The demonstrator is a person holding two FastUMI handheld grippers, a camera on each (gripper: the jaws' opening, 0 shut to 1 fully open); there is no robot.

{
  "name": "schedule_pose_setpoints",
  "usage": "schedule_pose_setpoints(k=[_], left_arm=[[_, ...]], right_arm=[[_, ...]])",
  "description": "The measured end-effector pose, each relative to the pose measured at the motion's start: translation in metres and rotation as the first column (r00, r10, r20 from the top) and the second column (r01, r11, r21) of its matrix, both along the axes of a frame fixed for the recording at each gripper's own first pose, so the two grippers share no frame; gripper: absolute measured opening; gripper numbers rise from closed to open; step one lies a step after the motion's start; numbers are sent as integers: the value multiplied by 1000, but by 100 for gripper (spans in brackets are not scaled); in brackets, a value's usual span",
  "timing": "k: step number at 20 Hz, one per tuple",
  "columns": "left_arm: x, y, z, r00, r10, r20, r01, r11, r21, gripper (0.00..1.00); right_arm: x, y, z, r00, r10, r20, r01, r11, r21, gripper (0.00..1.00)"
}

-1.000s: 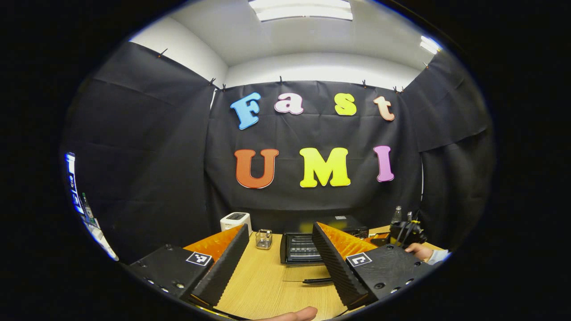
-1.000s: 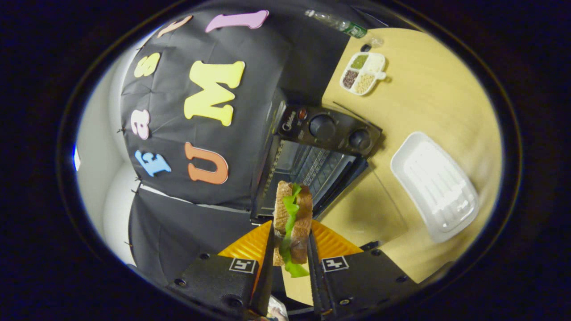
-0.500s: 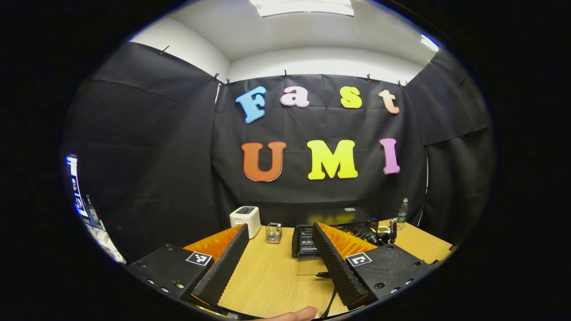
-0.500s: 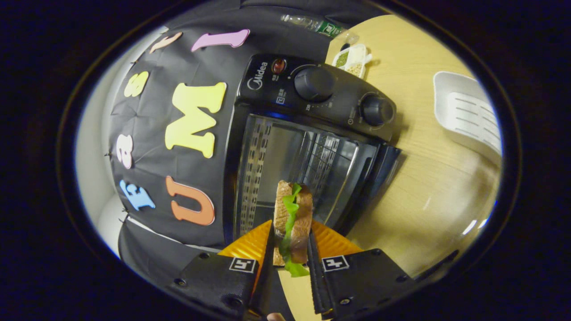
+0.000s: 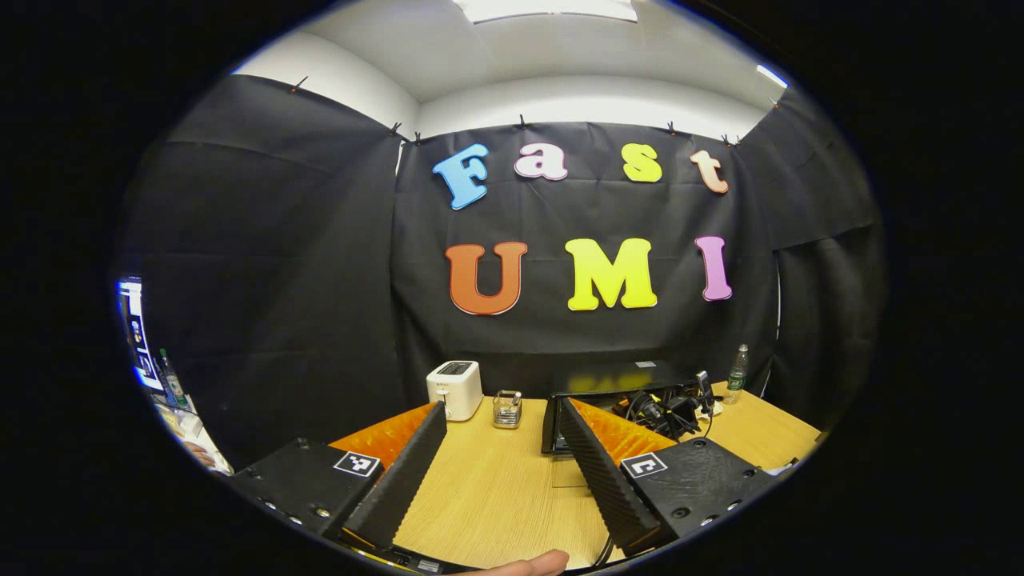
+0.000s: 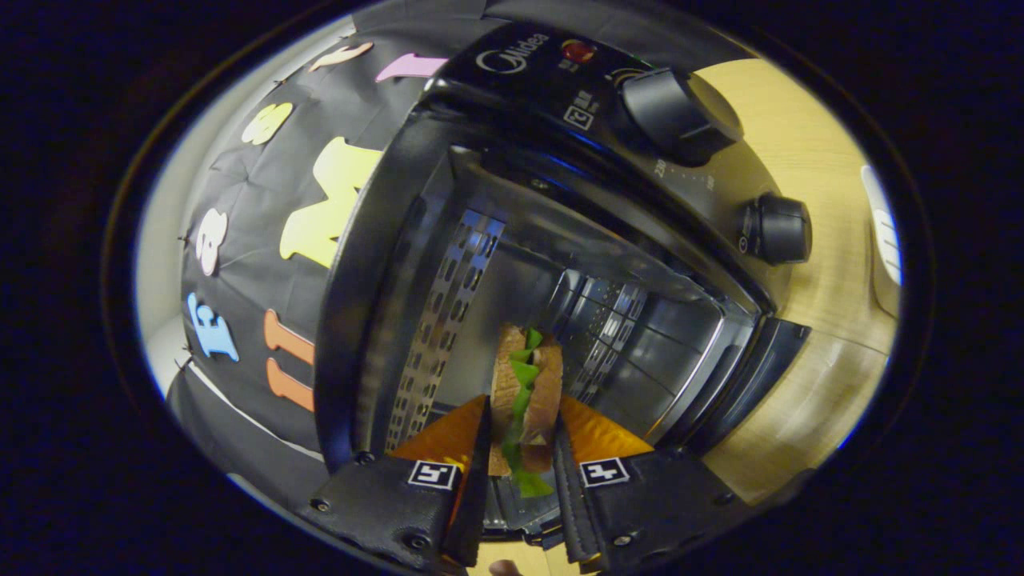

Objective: Open the electric oven with the left hand, put the food in, and close the electric oven.

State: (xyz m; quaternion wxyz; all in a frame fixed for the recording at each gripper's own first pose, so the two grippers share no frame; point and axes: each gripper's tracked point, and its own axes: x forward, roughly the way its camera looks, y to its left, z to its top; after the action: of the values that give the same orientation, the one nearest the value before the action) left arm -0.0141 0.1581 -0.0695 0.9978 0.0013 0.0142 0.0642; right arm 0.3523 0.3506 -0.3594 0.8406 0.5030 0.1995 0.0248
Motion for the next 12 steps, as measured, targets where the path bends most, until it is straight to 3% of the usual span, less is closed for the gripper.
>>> schedule_pose_setpoints(k=[2,3,4,7,9,11,12], left_arm=[[1,1,-4,1000,3,-8,-3,1000,-6,94],[2,0,-7,1000,2,-14,-2,1000,-9,93],[4,-2,-9,1000,-1,-19,1,1000,-11,94],[3,-5,-13,1000,-10,-29,10,1000,0,94],[2,-9,-13,999,-16,-29,16,1000,7,94],[1,-11,-14,999,-17,-31,17,1000,6,94],[0,-11,-15,999,-18,-32,18,1000,3,93]], right_arm=[[-3,2,-3,1000,24,1,-24,998,-55,43],[-3,4,0,999,40,16,-38,995,-95,56],[-3,1,0,999,40,17,-37,988,-150,62],[-7,8,1,994,108,29,-95,951,-296,77],[-12,13,1,988,151,13,-134,909,-394,88],[-14,16,-3,977,211,-28,-195,837,-511,100],[-16,19,-6,971,235,-43,-217,795,-567,100]])
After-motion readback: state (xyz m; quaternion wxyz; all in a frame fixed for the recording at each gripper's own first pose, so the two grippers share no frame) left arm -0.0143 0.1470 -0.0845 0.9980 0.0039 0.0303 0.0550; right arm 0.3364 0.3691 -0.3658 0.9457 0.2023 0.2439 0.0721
